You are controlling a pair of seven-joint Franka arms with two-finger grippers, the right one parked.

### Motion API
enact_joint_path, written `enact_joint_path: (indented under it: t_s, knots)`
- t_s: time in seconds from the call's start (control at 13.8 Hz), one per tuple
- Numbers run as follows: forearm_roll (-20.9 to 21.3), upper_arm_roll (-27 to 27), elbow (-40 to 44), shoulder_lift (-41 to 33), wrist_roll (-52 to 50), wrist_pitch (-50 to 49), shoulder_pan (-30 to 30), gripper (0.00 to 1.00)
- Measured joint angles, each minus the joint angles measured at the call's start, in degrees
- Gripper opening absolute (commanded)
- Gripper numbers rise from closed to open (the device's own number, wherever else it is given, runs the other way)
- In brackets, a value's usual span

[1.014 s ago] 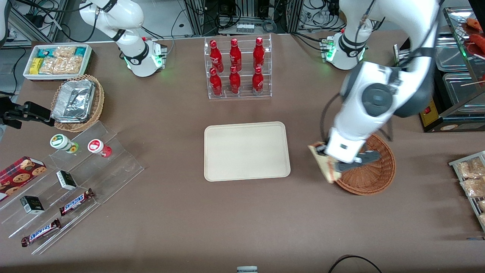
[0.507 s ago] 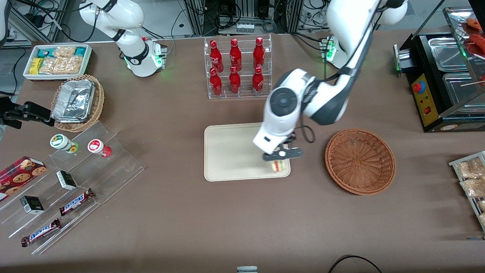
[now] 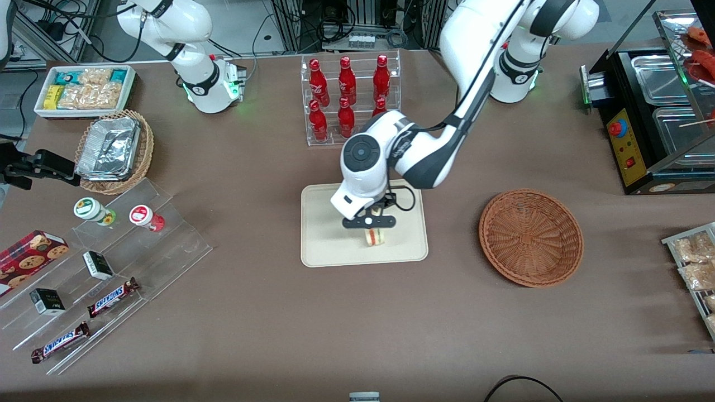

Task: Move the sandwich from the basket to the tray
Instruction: 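Lift the sandwich and carry it over the beige tray, then lower the sandwich onto the tray and open the left gripper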

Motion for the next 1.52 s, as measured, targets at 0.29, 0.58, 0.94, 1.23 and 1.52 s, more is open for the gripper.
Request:
enact_joint_path:
  t_s: [0.29, 0.58, 0.94, 1.23, 1.52]
  knots:
    - [0.00, 0.01, 0.08, 3.06, 0.00, 2.79, -1.69, 0.00]
    - [0.00, 0.01, 0.09, 4.66, 0.00, 4.84, -2.27, 1.00]
    - [0.12, 0.17, 1.01, 4.57, 0.01, 4.58, -2.29, 1.00]
    - [0.08, 1.14, 3.25, 0.42, -0.06, -2.16, -1.73, 1.00]
    - [0.07, 1.86, 3.73, -9.62, -0.10, -13.57, 3.38, 1.00]
